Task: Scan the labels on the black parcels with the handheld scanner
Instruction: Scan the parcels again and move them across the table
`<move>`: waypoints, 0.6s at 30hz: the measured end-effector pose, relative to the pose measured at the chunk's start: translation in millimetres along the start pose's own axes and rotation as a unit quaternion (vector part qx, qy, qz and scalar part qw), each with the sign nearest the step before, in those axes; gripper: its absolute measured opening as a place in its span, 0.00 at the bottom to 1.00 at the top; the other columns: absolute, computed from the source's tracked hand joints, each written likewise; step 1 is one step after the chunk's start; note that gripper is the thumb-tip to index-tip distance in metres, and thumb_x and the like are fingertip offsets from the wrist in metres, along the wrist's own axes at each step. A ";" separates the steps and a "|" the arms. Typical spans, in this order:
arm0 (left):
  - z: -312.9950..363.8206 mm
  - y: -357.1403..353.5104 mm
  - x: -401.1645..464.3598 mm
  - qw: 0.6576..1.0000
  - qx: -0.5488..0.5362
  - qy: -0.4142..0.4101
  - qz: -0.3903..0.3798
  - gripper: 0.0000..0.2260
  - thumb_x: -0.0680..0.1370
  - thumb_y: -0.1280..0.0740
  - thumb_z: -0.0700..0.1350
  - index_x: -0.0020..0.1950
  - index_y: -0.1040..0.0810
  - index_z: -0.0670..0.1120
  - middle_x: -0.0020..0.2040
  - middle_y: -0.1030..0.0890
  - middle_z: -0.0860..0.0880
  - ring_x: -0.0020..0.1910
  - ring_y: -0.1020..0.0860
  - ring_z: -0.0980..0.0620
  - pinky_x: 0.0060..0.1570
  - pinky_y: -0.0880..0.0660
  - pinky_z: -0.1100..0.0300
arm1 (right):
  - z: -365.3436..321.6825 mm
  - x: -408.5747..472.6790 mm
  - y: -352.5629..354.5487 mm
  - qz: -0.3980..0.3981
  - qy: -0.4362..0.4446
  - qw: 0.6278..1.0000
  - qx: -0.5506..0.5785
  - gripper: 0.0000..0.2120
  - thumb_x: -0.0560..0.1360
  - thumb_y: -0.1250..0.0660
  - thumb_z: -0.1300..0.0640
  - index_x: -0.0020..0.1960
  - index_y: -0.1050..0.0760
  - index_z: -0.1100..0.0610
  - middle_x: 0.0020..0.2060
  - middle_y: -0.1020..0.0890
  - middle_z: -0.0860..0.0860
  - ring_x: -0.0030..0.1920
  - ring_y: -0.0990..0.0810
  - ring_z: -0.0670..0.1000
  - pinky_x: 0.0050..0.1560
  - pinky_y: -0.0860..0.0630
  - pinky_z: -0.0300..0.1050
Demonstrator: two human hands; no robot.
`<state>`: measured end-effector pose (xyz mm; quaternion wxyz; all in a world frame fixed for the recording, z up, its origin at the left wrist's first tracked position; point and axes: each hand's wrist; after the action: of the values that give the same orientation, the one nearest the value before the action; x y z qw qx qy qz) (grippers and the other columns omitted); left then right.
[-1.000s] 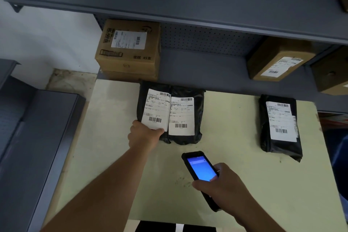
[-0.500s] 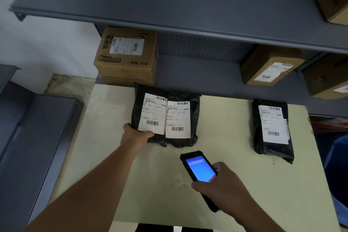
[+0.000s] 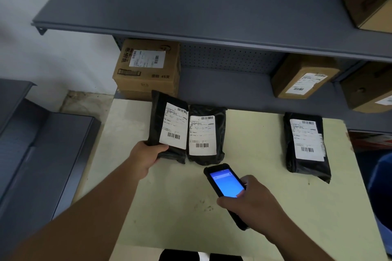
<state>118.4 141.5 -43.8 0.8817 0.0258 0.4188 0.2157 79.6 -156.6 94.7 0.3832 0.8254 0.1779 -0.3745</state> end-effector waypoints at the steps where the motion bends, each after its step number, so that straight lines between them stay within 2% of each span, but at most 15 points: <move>1: 0.5 1.8 -3.5 1.000 0.003 -0.014 0.003 0.11 0.73 0.21 0.41 0.53 0.18 0.45 0.54 0.14 0.43 0.57 0.16 0.42 0.63 0.19 0.46 | -0.4 -0.9 0.7 -0.001 0.002 1.000 -0.001 0.22 0.68 0.21 0.45 0.54 0.29 0.50 0.46 0.17 0.50 0.37 0.19 0.48 0.34 0.25 0.40; 4: -1.9 10.7 -9.6 0.998 0.005 -0.059 0.012 0.21 0.62 0.20 0.51 0.53 0.15 0.48 0.51 0.11 0.48 0.54 0.13 0.44 0.63 0.19 0.42 | -1.6 -4.9 2.8 -0.001 0.009 1.000 0.001 0.22 0.68 0.21 0.45 0.54 0.28 0.49 0.46 0.17 0.50 0.36 0.19 0.48 0.33 0.25 0.39; 6: -5.6 17.0 -10.2 0.997 -0.003 -0.082 0.007 0.27 0.60 0.20 0.54 0.58 0.15 0.50 0.53 0.11 0.50 0.55 0.13 0.46 0.63 0.19 0.43 | -1.6 -7.1 4.3 -0.001 0.012 1.000 -0.001 0.22 0.68 0.21 0.45 0.54 0.28 0.50 0.47 0.17 0.50 0.37 0.19 0.49 0.34 0.25 0.40; 11: -0.7 15.1 -27.6 0.992 -0.054 -0.109 -0.021 0.32 0.63 0.19 0.46 0.66 0.20 0.45 0.59 0.12 0.47 0.57 0.14 0.46 0.64 0.20 0.46 | -3.6 -11.8 7.6 0.001 0.018 1.000 0.010 0.22 0.68 0.21 0.45 0.54 0.28 0.50 0.46 0.17 0.50 0.36 0.19 0.49 0.35 0.25 0.40; 14: -2.4 6.2 -32.4 0.991 -0.075 -0.106 -0.032 0.39 0.59 0.17 0.48 0.68 0.23 0.44 0.62 0.14 0.46 0.59 0.14 0.46 0.65 0.20 0.45 | -7.5 -12.4 9.4 0.005 0.019 1.000 0.019 0.22 0.66 0.21 0.45 0.53 0.26 0.51 0.42 0.18 0.49 0.34 0.21 0.49 0.36 0.25 0.43; 18: -6.7 -11.0 -35.9 0.991 -0.061 -0.109 -0.038 0.37 0.60 0.16 0.50 0.68 0.23 0.48 0.61 0.14 0.49 0.60 0.15 0.47 0.65 0.21 0.44 | -12.0 -11.3 12.9 0.010 0.017 0.999 0.026 0.25 0.63 0.21 0.42 0.52 0.26 0.52 0.44 0.17 0.50 0.36 0.19 0.50 0.37 0.24 0.46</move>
<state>97.3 116.2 -24.5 0.9298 -0.0207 0.3066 0.2027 85.5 -155.8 114.7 0.3623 0.8433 0.1663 -0.3605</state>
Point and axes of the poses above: each hand's wrist, its own x-axis towards the middle knuckle, its own y-axis out of the back of the hand, z = x × y
